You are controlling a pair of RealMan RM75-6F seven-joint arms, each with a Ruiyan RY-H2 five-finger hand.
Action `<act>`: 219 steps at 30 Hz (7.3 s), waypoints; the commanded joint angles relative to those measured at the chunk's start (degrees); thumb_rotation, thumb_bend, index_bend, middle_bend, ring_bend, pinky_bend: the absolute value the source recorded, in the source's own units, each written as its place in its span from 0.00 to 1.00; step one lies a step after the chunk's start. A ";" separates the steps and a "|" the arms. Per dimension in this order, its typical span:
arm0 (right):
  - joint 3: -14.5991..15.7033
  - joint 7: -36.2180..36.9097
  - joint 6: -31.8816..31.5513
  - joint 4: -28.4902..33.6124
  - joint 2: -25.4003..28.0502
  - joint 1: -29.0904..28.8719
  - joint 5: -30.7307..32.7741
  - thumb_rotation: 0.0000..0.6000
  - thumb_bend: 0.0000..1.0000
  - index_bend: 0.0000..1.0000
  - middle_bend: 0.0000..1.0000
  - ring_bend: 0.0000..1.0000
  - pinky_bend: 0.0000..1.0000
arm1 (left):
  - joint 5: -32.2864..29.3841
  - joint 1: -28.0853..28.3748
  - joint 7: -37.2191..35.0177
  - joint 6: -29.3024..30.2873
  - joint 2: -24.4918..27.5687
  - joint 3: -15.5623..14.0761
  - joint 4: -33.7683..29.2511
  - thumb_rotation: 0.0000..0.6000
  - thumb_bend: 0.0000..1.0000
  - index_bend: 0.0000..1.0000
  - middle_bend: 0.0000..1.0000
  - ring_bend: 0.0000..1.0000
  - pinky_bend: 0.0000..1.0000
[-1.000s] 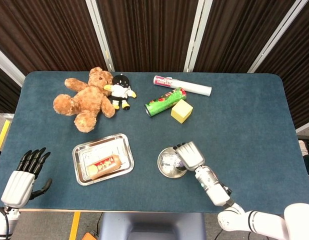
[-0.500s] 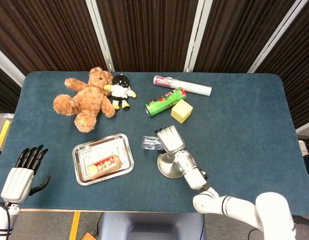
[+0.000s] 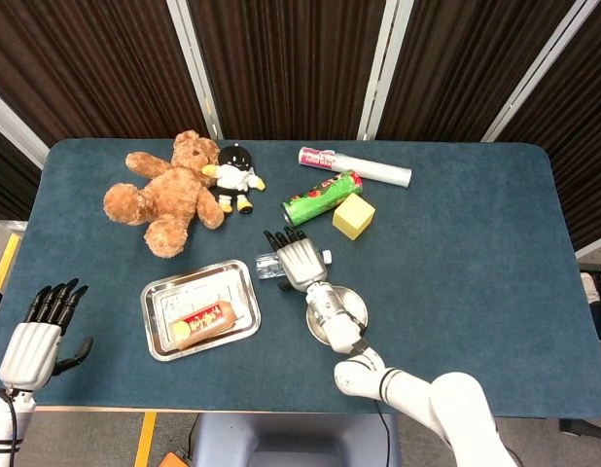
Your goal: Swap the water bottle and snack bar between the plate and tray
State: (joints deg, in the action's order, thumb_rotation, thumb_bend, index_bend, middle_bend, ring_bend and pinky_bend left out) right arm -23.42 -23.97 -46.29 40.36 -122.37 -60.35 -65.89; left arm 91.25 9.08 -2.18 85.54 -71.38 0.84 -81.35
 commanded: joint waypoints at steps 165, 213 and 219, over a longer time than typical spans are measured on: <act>25.56 25.83 -31.76 48.79 51.14 46.88 -28.67 1.00 0.22 0.00 0.00 0.00 0.00 | -14.94 44.70 12.96 -31.41 -40.53 14.36 32.05 1.00 0.47 0.68 0.82 0.77 0.88; 27.03 17.61 -26.00 52.66 46.33 43.32 -35.01 1.00 0.22 0.00 0.00 0.00 0.00 | -4.64 11.59 12.61 -6.99 -3.15 -6.76 -6.52 1.00 0.35 0.00 0.00 0.00 0.09; 24.81 3.56 -14.10 57.50 38.56 38.43 -29.93 1.00 0.22 0.00 0.02 0.00 0.08 | -0.77 4.79 13.37 2.69 -3.68 -8.46 -2.86 1.00 0.35 0.00 0.00 0.00 0.03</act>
State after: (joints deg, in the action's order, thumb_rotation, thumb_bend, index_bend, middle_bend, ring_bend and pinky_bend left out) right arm 3.00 -12.91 -66.95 94.88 -78.81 -18.66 -98.88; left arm 87.93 17.28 11.03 84.19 -75.43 -6.32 -85.89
